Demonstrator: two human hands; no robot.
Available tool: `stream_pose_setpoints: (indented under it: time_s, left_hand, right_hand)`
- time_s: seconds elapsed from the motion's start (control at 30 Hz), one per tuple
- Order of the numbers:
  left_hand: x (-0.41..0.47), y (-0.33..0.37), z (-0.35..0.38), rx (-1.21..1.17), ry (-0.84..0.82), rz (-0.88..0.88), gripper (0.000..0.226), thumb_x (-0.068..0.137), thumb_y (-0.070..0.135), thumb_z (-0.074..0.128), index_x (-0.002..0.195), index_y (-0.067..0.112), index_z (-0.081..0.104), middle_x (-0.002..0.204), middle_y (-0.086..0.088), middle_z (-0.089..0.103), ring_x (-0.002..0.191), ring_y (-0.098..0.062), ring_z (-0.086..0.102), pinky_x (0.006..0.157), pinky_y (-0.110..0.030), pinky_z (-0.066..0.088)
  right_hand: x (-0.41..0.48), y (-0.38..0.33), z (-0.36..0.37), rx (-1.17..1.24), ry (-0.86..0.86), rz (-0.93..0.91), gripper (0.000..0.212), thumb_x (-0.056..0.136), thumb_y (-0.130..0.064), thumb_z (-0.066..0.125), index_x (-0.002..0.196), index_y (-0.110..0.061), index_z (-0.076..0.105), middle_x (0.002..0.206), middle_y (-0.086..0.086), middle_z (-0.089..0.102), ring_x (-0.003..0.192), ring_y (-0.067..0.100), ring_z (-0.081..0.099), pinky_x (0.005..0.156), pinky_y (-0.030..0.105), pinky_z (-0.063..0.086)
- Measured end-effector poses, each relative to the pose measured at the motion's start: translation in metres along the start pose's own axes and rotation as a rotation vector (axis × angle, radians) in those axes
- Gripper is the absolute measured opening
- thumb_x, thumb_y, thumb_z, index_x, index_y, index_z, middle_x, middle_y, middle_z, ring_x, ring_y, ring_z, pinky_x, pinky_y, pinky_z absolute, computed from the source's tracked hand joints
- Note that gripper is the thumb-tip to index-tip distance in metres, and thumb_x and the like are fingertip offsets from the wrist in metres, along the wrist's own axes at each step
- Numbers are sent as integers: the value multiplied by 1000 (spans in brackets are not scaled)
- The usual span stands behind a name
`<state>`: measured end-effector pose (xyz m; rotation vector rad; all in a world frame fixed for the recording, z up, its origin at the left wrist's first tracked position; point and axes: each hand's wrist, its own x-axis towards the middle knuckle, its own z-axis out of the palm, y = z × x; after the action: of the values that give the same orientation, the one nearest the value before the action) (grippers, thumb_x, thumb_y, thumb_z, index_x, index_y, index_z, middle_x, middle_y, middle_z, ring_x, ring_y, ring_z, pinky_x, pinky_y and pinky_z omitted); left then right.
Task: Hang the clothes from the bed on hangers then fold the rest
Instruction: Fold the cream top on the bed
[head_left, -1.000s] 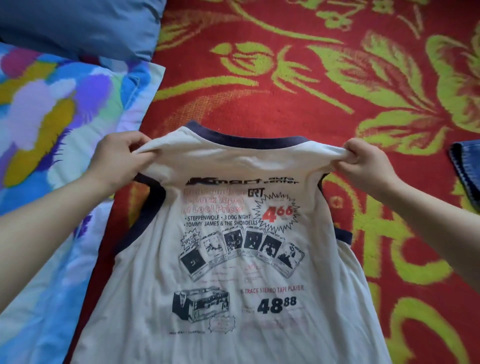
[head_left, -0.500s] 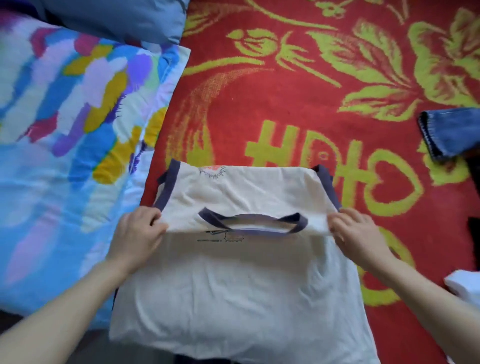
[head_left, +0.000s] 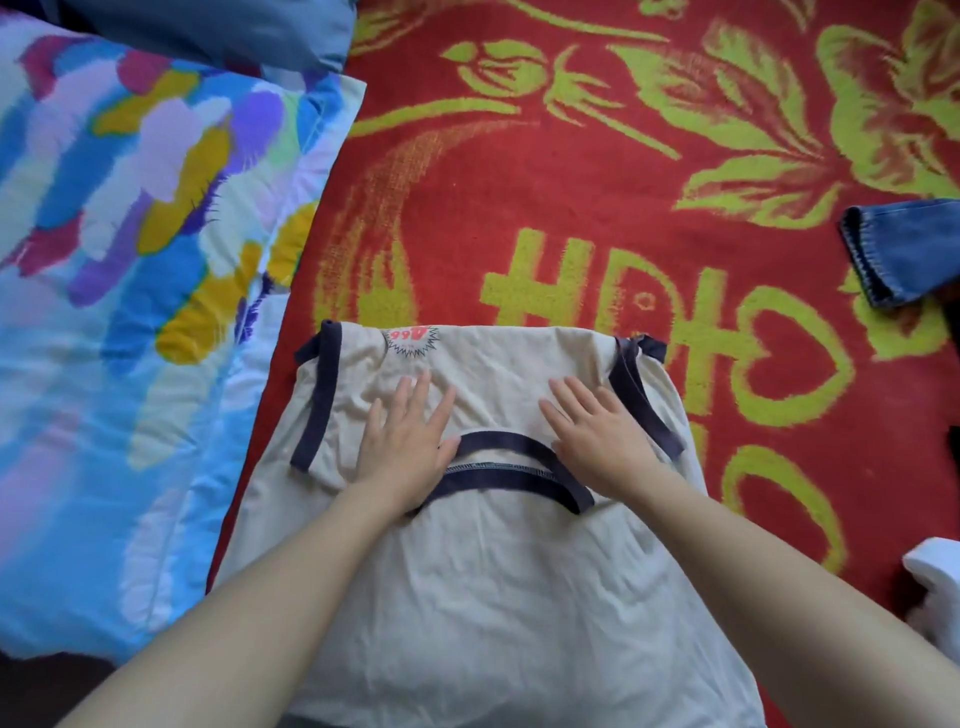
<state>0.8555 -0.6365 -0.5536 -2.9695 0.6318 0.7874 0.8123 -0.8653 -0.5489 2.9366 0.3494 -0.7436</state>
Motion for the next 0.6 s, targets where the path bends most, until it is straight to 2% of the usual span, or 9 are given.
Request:
stream_pose_setpoints:
  time_s: [0.13, 0.27, 0.33, 0.37, 0.43, 0.47, 0.53, 0.6]
  left_hand:
    - [30, -8, -10, -20, -10, -50, 62, 99, 45, 27, 150, 27, -1, 158, -3, -16, 145, -21, -14, 115, -44, 1]
    - [45, -46, -11, 11, -164, -189, 70, 96, 54, 27, 149, 28, -9, 157, -2, -18, 144, -22, -16, 114, -49, -1]
    - [47, -63, -11, 97, -167, -185, 71, 95, 55, 27, 149, 27, -9, 158, 2, -14, 145, -20, -12, 113, -53, 3]
    - [48, -69, -12, 121, -111, -174, 70, 96, 53, 29, 150, 25, -4, 159, 2, -7, 145, -18, -6, 113, -52, 5]
    - [50, -71, -16, 95, 91, -165, 65, 94, 45, 39, 150, 20, 15, 156, 0, 17, 142, -17, 14, 113, -50, 11]
    - [53, -71, -20, 56, 181, -162, 63, 92, 41, 46, 147, 19, 25, 151, -2, 28, 138, -18, 23, 111, -48, 13]
    - [62, -69, -28, -16, 276, -152, 62, 88, 34, 56, 144, 19, 34, 145, -7, 37, 133, -22, 31, 108, -46, 16]
    - [78, -72, -37, -25, 221, -169, 69, 87, 37, 58, 147, 23, 27, 152, -7, 25, 138, -23, 21, 109, -44, 14]
  right_hand:
    - [32, 22, -6, -10, -22, 139, 61, 99, -37, 30, 150, -12, 6, 158, 14, -2, 145, 30, -3, 114, 45, 10]
    - [23, 64, -2, 206, -95, 509, 74, 95, -55, 30, 149, -9, 9, 158, 14, 3, 145, 26, 8, 112, 47, 19]
    - [19, 75, 0, 198, -79, 498, 68, 96, -53, 31, 146, -9, 18, 156, 13, 13, 142, 24, 18, 107, 44, 26]
    - [23, 80, 0, 190, -6, 485, 58, 96, -46, 34, 141, -10, 31, 151, 14, 26, 136, 25, 29, 102, 43, 30]
    - [32, 84, -8, 215, 168, 519, 37, 95, -31, 41, 123, -10, 51, 132, 11, 47, 120, 29, 42, 90, 40, 32]
    - [41, 88, -13, 239, 206, 518, 34, 93, -27, 45, 121, -11, 54, 129, 10, 48, 118, 29, 41, 88, 39, 32]
    - [52, 95, -18, 223, 134, 389, 49, 89, -29, 54, 135, -15, 44, 141, 8, 39, 129, 27, 32, 94, 38, 30]
    - [60, 105, -20, 174, -39, 257, 71, 85, -36, 57, 147, -19, 24, 152, 0, 26, 138, 20, 22, 103, 36, 26]
